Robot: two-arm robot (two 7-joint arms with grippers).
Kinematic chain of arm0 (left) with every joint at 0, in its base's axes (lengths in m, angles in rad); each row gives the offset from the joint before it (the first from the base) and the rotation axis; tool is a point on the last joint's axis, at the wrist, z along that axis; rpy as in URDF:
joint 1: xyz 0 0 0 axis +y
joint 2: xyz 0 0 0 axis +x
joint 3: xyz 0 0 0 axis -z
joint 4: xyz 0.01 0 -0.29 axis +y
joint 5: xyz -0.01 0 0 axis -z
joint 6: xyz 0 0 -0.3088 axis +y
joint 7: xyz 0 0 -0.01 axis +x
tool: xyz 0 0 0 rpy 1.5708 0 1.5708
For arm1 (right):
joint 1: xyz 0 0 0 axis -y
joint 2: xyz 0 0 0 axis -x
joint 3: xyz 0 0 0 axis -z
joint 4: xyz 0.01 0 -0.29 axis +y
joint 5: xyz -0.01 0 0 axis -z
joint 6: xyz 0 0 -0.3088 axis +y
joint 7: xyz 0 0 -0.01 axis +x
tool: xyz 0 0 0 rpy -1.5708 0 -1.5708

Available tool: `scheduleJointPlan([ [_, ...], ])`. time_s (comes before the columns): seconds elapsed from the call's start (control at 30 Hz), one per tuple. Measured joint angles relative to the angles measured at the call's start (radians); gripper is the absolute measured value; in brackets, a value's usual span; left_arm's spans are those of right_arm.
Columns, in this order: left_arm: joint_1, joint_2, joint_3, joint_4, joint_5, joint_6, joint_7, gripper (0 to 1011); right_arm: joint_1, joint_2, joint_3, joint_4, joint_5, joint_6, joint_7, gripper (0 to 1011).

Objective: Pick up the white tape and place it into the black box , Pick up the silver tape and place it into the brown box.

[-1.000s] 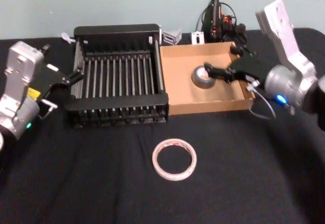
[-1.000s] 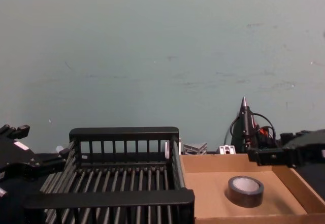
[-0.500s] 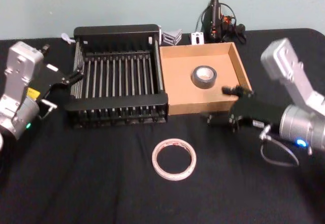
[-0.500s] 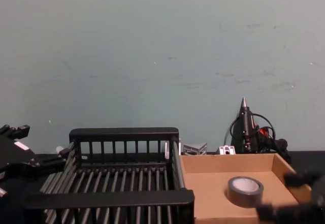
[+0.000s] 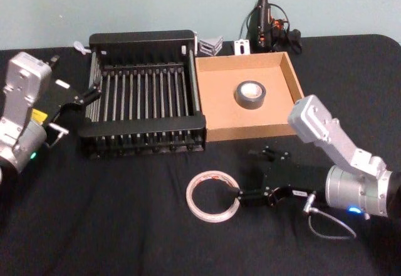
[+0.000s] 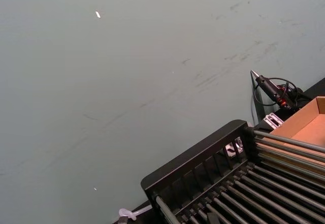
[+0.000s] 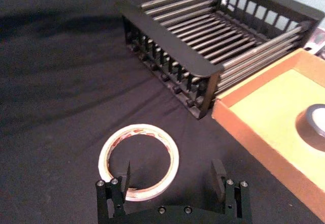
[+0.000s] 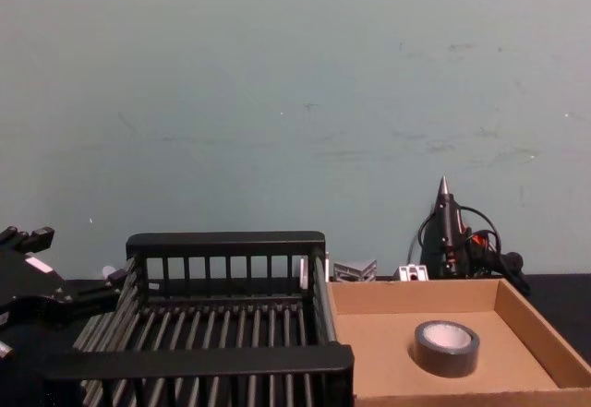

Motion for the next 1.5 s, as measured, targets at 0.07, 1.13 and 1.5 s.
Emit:
scheduleJointPlan([
  [0.07, 0.0, 0.0, 0.0, 0.0, 0.0, 0.0, 0.0, 1001, 0.009, 0.0, -0.018, 0.008, -0.008, -0.006, 0.0, 1002],
  [1.13, 0.0, 0.0, 0.0, 0.0, 0.0, 0.0, 0.0, 1001, 0.112, -0.084, -0.126, 0.182, -0.057, -0.083, -0.038, 1003],
  [1.5, 0.0, 0.0, 0.0, 0.0, 0.0, 0.0, 0.0, 1001, 0.117, -0.092, -0.133, 0.197, -0.059, -0.078, -0.039, 1002],
])
